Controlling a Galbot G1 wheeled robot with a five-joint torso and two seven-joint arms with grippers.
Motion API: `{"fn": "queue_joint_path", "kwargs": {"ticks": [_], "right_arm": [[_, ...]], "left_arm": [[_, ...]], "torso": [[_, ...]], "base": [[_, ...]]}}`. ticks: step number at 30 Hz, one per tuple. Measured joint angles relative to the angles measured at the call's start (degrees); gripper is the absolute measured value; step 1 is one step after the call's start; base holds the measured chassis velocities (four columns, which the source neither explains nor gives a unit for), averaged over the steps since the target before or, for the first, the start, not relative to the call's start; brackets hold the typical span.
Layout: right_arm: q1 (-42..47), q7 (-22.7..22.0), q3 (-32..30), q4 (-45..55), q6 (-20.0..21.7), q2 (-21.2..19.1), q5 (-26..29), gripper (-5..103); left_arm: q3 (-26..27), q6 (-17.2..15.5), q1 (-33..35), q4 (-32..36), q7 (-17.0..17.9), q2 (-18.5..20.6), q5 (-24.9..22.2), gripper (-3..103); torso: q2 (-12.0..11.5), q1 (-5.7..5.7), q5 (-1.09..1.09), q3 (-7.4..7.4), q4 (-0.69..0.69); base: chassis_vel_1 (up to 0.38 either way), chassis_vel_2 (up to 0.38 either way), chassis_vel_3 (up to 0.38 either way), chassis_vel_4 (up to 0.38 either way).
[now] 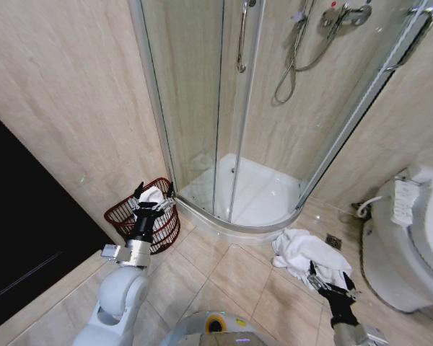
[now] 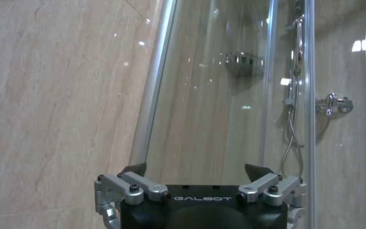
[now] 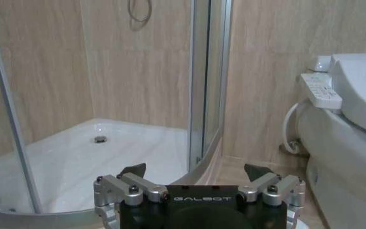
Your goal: Discard the used towel into the hamper.
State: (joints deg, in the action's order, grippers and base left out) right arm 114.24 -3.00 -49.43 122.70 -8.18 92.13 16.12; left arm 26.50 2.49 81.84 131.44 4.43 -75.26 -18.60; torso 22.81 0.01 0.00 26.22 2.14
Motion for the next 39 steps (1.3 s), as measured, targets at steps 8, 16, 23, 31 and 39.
{"fn": "queue_joint_path", "kwargs": {"ticks": [8, 16, 23, 31, 39], "right_arm": [[0.53, -0.06, 0.37, 0.18, 0.09, 0.00, 0.04, 100], [0.59, -0.05, 0.98, 0.40, 0.17, 0.00, -0.38, 100], [0.53, -0.04, 1.05, 0.62, 0.30, 0.00, -0.54, 100], [0.65, 0.03, 1.10, 0.71, 0.31, 0.00, -0.50, 100], [0.26, 0.14, 1.38, 0.50, 0.31, 0.14, -0.50, 100]], "left_arm": [[0.00, 0.00, 0.00, 0.00, 0.00, 0.00, 0.00, 100], [0.00, 0.00, 0.00, 0.00, 0.00, 0.00, 0.00, 100], [0.00, 0.00, 0.00, 0.00, 0.00, 0.00, 0.00, 100], [0.00, 0.00, 0.00, 0.00, 0.00, 0.00, 0.00, 100], [0.00, 0.00, 0.00, 0.00, 0.01, 0.00, 0.00, 100]], "torso": [[0.12, 0.00, 0.00, 0.06, 0.00], [0.20, -0.01, 0.00, 0.10, 0.00], [0.23, -0.01, 0.00, 0.13, 0.00], [0.27, -0.01, 0.00, 0.15, 0.00], [0.29, -0.01, 0.00, 0.17, 0.00]], "base": [[0.000, 0.000, 0.000, 0.000], [0.000, 0.000, 0.000, 0.000], [0.000, 0.000, 0.000, 0.000], [-0.012, -0.018, 0.012, 0.017], [-0.043, -0.117, 0.067, 0.094]]}}
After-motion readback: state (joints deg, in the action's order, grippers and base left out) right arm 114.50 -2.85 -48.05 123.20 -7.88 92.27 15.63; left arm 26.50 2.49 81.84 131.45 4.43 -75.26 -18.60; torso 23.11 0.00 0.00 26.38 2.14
